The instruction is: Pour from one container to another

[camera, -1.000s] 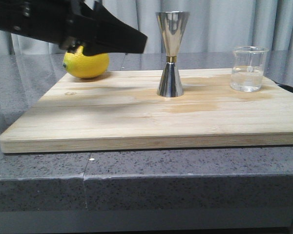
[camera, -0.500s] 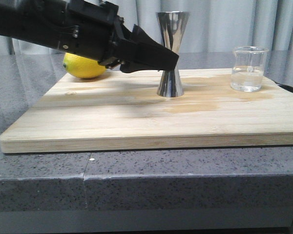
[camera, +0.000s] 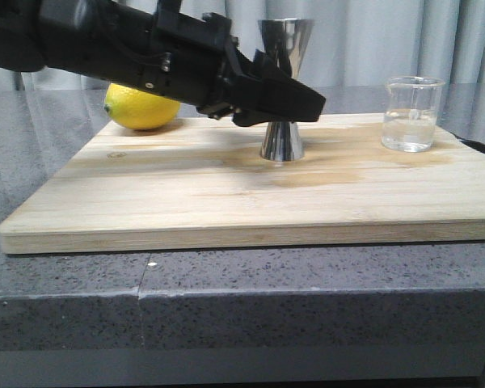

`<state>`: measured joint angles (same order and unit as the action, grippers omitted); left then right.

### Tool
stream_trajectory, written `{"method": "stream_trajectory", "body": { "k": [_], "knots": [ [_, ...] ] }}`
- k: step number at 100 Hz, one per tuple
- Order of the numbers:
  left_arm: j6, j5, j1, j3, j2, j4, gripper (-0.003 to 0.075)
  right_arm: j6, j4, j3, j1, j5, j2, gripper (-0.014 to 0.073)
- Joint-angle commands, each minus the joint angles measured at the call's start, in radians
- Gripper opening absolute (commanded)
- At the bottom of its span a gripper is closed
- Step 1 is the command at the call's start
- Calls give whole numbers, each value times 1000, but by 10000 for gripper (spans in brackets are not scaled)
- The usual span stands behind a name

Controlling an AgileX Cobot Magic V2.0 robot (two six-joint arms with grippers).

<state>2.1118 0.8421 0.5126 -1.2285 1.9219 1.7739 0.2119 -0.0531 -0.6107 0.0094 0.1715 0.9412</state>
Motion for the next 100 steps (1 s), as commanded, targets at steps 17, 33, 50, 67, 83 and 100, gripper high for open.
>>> {"method": "stream_trajectory", "body": {
  "k": [17, 33, 50, 67, 83, 100],
  "knots": [
    [2, 49, 20, -47, -28, 68, 463, -11, -7, -38, 0, -78, -6, 424],
    [2, 49, 20, -47, -28, 68, 460, -11, -7, -38, 0, -78, -6, 424],
    [2, 49, 20, -47, -28, 66, 407, -11, -7, -38, 0, -78, -6, 424],
    [2, 51, 20, -47, -28, 66, 286, -11, -7, -38, 0, -78, -6, 424],
    [1, 51, 20, -47, -28, 66, 153, -11, -7, -38, 0, -78, -6, 424],
    [-3, 64, 20, -47, -28, 66, 31, -11, -7, -38, 16, -74, -6, 424]
  ]
}}
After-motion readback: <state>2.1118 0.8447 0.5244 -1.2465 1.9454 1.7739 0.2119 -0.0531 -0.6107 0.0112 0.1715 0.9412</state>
